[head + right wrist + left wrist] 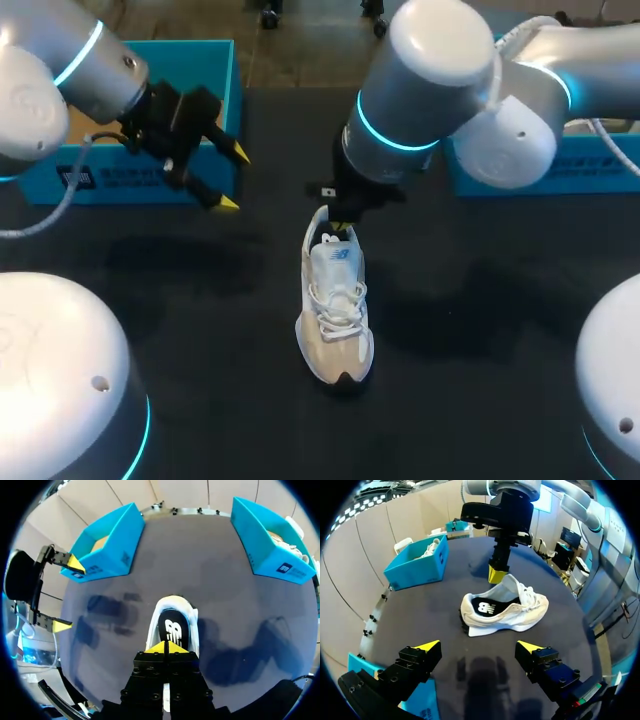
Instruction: Take the shoe out of the shoebox, open the shoe tongue, remove and reinsert the insole, then place the shoe into the shoebox
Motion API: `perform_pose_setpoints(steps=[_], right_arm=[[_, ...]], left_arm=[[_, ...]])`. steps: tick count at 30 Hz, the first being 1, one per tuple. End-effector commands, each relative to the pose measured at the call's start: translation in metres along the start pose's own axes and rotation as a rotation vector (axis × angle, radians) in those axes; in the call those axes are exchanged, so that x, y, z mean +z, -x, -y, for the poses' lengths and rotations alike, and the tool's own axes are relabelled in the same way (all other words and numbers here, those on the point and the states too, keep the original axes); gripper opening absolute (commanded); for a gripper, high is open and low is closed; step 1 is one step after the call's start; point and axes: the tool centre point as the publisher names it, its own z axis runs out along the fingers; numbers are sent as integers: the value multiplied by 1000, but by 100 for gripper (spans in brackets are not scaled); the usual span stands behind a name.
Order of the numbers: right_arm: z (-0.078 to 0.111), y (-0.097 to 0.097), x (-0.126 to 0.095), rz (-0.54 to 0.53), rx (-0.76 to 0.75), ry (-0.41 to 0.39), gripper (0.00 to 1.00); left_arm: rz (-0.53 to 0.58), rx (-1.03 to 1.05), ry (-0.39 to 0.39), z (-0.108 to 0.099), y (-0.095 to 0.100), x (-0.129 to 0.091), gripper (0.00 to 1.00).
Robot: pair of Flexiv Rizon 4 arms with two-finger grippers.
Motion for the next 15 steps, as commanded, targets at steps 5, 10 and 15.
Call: perform_pose_setpoints(steps=[5, 10, 15], right_arm=[[-2, -1, 10, -1, -1, -6, 0], [-4, 2, 23, -17, -1, -30, 0], [0, 1, 30, -13, 10, -58, 0]], left_arm=[[-2, 4, -15, 2, -4, -22, 100], [23, 17, -27, 8, -11, -32, 100], [30, 11, -26, 9, -12, -34, 100]])
